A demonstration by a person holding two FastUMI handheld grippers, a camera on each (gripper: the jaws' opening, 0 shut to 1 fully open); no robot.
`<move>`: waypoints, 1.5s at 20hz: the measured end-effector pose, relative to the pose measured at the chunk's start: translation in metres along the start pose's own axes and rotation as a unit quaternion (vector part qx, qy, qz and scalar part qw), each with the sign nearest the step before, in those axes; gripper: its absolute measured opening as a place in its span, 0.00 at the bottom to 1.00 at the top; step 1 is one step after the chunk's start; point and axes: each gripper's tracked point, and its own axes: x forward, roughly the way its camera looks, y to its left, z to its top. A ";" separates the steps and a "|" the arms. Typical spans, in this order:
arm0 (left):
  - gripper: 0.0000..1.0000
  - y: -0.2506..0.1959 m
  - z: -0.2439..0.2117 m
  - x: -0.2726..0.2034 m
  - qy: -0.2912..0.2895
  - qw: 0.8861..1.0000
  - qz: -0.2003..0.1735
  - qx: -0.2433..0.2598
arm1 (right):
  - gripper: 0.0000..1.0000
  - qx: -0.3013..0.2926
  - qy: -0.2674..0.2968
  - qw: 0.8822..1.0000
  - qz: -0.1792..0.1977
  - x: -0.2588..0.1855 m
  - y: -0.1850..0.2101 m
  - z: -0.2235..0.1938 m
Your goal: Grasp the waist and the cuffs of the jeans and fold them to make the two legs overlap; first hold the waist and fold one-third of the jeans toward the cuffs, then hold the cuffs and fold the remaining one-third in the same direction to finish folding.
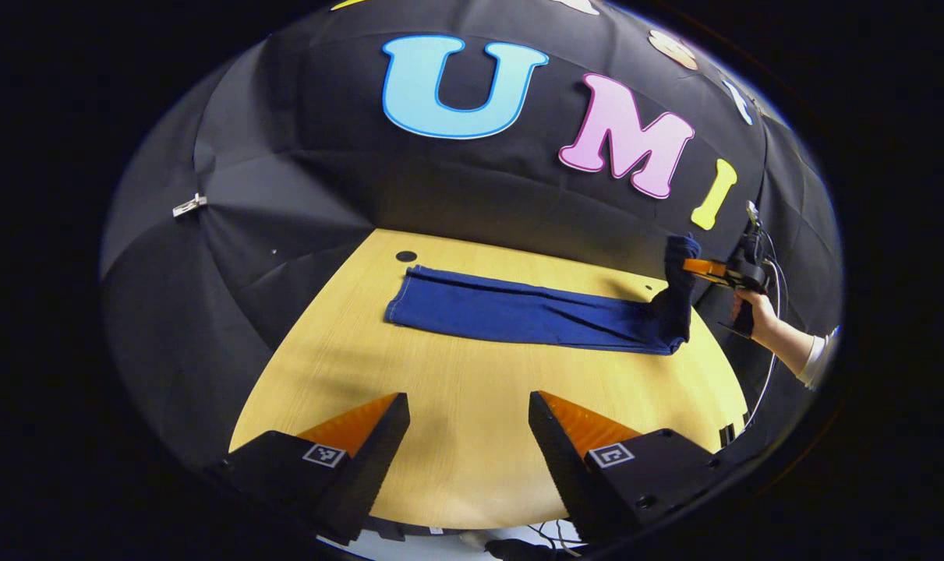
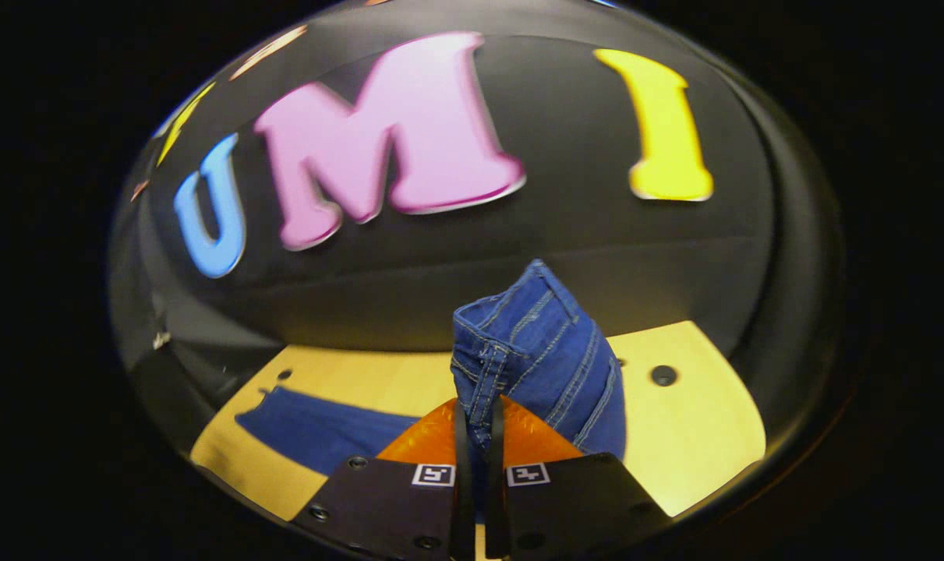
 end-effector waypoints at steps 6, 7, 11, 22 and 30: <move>0.97 0.012 -0.017 -0.001 0.037 0.998 -0.005 -0.053 | 0.09 -0.003 0.124 0.992 0.038 -0.003 0.023 -0.092; 0.97 0.013 -0.015 0.007 0.045 0.997 -0.010 -0.068 | 0.09 0.007 0.139 0.989 0.046 0.007 0.036 -0.106; 0.97 0.018 0.005 0.066 0.085 0.988 -0.036 -0.121 | 0.43 0.053 0.172 0.974 0.134 -0.023 0.051 -0.091; 0.97 0.092 0.090 0.308 0.265 0.964 0.021 0.021 | 0.75 0.084 0.113 0.978 0.153 -0.150 -0.061 0.005; 0.96 0.113 0.051 0.367 0.324 0.941 0.051 0.082 | 0.75 0.096 0.141 0.979 0.114 -0.153 -0.109 0.000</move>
